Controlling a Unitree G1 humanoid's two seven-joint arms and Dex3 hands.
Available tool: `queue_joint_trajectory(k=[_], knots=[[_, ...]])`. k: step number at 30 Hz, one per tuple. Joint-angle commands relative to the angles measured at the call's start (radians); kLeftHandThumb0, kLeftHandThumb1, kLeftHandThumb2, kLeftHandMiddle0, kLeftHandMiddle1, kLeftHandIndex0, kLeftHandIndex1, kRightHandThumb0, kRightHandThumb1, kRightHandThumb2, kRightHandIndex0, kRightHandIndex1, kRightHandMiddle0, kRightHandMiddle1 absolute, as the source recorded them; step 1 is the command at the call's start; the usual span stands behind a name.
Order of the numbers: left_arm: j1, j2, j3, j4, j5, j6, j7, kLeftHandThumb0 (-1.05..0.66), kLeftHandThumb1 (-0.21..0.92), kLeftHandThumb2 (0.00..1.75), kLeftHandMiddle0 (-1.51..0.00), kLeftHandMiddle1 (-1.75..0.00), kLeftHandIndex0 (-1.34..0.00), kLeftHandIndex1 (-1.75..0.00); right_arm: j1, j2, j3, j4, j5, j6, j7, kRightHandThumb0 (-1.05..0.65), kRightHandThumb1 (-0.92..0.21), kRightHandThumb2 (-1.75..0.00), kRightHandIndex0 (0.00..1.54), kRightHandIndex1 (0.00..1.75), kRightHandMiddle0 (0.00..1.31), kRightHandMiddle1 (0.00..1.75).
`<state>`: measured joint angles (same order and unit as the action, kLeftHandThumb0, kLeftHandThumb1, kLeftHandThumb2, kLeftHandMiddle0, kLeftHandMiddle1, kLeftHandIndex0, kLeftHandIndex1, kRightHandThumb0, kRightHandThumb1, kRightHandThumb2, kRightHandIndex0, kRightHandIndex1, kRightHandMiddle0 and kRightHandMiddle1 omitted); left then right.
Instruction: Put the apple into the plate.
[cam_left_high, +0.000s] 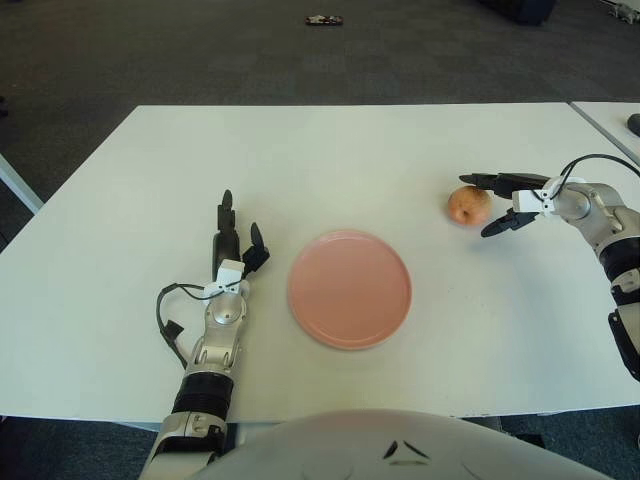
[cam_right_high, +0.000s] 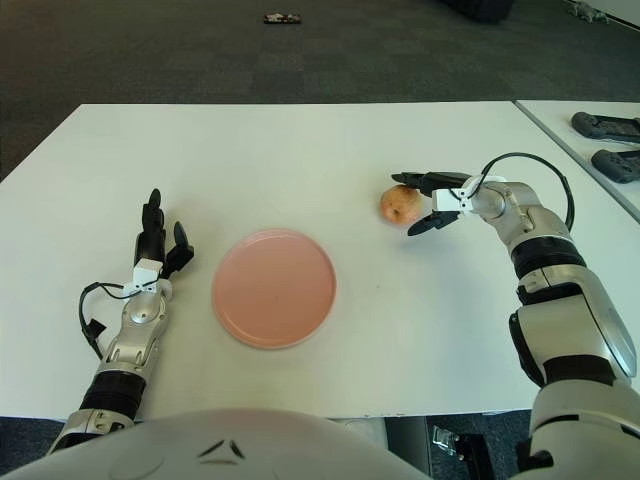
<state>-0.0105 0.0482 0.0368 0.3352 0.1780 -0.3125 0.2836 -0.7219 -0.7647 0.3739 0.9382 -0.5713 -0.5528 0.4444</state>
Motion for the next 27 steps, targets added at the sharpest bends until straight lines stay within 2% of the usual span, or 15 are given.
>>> queue_joint_trajectory(k=[1, 12, 27], knots=[[0.004, 0.001, 0.007, -0.008, -0.003, 0.005, -0.002, -0.74, 0.92, 0.96, -0.15, 0.0, 0.0, -0.29, 0.008, -0.009, -0.002, -0.012, -0.006, -0.009, -0.031, -1.05, -0.92, -0.18, 0.0, 0.0, 0.0, 0.0], [0.008, -0.002, 0.008, -0.013, -0.003, 0.007, -0.001, -0.74, 0.92, 0.96, -0.15, 0.0, 0.0, -0.3, 0.018, 0.031, 0.03, 0.027, -0.058, 0.008, -0.157, -1.05, -0.92, -0.22, 0.0, 0.0, 0.0, 0.0], [0.012, -0.002, 0.007, -0.012, -0.01, 0.005, -0.009, -0.73, 0.92, 0.93, -0.14, 0.0, 0.0, -0.28, 0.003, 0.07, 0.057, 0.093, -0.067, 0.016, -0.223, -1.05, -0.92, -0.21, 0.0, 0.0, 0.0, 0.01]])
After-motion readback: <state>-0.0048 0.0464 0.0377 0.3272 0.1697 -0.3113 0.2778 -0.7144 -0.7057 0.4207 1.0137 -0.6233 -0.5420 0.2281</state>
